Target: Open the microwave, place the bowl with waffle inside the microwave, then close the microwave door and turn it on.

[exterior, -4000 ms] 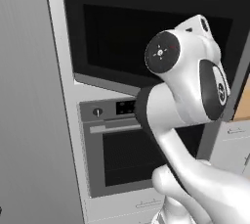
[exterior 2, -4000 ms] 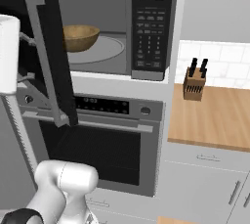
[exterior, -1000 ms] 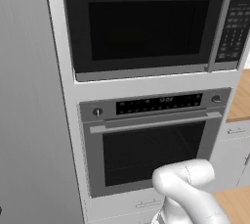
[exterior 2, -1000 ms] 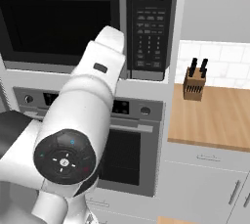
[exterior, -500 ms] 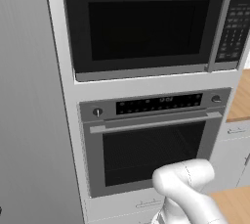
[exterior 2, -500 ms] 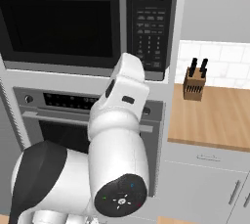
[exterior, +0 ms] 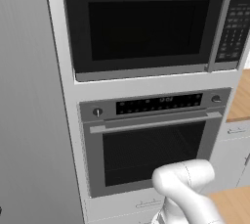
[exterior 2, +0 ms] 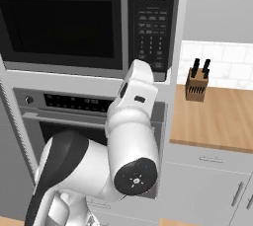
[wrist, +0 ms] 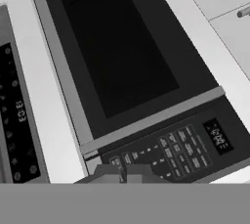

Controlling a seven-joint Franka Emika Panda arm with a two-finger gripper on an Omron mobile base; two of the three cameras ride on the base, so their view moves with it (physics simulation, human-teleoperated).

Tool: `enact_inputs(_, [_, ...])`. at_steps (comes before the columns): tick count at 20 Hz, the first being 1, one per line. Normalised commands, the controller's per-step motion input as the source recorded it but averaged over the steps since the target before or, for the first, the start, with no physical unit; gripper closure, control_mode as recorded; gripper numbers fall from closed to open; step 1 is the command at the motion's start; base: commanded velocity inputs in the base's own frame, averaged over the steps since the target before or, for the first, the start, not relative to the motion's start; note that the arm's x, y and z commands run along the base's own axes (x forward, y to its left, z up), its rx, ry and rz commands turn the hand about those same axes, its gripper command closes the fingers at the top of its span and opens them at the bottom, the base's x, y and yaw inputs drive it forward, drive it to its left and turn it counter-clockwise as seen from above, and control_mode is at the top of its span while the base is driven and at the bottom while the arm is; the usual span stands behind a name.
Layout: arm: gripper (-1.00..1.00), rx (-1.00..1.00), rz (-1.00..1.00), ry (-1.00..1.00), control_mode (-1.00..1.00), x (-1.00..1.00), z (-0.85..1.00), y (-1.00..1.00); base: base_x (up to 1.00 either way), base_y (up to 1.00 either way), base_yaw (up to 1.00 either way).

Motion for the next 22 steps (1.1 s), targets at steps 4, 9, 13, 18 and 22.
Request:
enact_inputs(4, [1.0,-0.06,-0.18,0.0,-1.0,0.59,-0.27,0.0,0.0,0.0,0.0])
enact_inputs(9, [1.0,-0.06,-0.15,0.0,-1.0,0.52,-0.12,0.04,0.0,0.0,0.0])
enact_inputs(13, [1.0,-0.06,-0.12,0.0,-1.0,0.39,-0.04,0.18,0.0,0.0,0.0])
enact_inputs(18, [1.0,-0.01,-0.04,0.0,-1.0,0.22,0.0,0.11,0.0,0.0,0.0])
enact_inputs(22, [1.0,0.0,0.0,0.0,-1.0,0.15,0.0,0.0,0.0,0.0,0.0])
